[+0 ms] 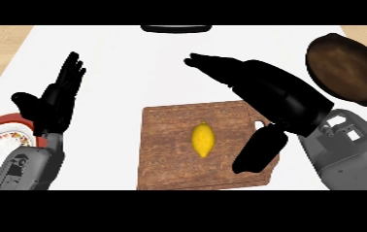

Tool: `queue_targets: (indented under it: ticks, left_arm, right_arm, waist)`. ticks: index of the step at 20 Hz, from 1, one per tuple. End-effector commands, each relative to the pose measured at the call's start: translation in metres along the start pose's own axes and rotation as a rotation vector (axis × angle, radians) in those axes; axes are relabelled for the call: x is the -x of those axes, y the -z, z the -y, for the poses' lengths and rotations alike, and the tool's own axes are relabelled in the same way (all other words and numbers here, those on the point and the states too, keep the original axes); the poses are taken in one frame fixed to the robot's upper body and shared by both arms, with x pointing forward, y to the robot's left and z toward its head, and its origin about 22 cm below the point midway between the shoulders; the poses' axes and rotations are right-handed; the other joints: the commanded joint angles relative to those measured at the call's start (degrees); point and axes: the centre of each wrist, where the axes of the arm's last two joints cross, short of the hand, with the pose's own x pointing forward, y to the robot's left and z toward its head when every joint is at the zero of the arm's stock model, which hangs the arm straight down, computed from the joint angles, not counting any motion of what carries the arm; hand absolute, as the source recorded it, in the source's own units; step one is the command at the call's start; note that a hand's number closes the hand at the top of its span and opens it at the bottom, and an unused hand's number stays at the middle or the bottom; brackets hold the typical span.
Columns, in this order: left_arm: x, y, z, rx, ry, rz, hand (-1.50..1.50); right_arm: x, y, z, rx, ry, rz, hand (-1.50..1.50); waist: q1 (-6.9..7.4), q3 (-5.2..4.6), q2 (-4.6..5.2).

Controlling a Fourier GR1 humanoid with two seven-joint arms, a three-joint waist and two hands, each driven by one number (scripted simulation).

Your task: Pick the lemon from the cutting board and place it in the pan

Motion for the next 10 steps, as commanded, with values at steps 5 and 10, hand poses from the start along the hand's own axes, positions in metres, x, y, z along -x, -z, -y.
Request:
queue_targets:
  ticks: [5, 10]
  left_arm:
    - [0.002, -0.004, 0.004, 0.001, 0.0, 0.012, 0.0]
    - [0.012, 0.006, -0.012, -0.005, -0.001, 0.0, 0.0]
  right_arm:
    - [-0.016, 0.009, -0.045, -0.052, -0.012, -0.116, -1.5]
    - [0.015, 0.013, -0.042, -0.054, -0.052, -0.176, -1.5]
  waist:
    - [-0.33, 0.03, -0.06]
    - [-0.36, 0.03, 0.08]
